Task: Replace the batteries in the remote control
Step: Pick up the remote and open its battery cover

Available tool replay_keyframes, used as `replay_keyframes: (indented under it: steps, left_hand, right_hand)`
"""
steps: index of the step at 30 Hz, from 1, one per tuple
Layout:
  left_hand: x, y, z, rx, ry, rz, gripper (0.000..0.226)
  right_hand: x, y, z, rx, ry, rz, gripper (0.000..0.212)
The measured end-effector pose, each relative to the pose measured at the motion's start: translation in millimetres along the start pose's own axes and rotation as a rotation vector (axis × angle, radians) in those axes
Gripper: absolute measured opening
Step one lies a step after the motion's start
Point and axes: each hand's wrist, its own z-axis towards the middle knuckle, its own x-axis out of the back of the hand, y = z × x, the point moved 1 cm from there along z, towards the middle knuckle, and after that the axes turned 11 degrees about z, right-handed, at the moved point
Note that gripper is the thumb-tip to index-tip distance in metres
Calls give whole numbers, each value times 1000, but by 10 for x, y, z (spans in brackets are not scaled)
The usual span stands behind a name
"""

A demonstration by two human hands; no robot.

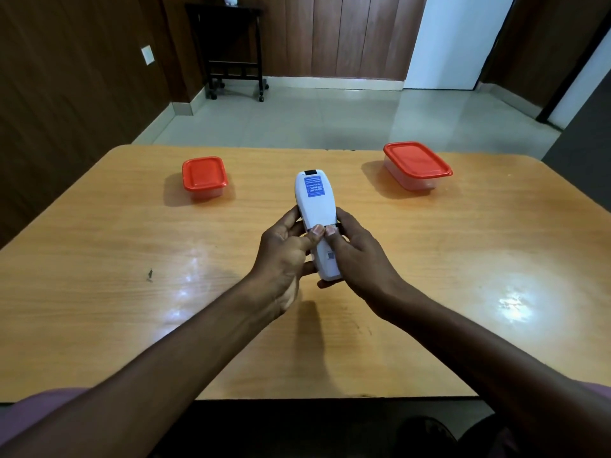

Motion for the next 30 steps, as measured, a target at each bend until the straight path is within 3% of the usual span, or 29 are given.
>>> replay_keyframes:
  steps: [3, 5, 10, 15, 18, 21, 26, 30]
  left_hand:
    - [38, 58, 66, 65, 64, -80, 48]
    - [66, 86, 106, 82, 80, -99, 50]
    - [112, 39, 112, 113, 138, -53, 52]
    - [179, 23, 180, 175, 247, -50, 50]
    - [173, 2, 177, 216, 265, -62, 48]
    - [171, -25, 158, 262, 248, -63, 46]
    - [166, -3, 162, 278, 208, -96, 42]
    - [159, -11, 181, 273, 194, -81, 41]
  right_hand:
    - [-13, 4, -11, 220, 40, -556, 56]
    - [-5, 33, -16, 295, 81, -750, 72]
    - [23, -22, 28, 260, 16, -708, 60]
    - [139, -47, 27, 83, -92, -875, 68]
    - [320, 10, 132, -2, -14, -1001, 62]
    - [496, 69, 273, -52, 64, -1120, 43]
    - [656, 130, 445, -57, 125, -1264, 24]
    - [578, 57, 405, 132, 130, -1358, 28]
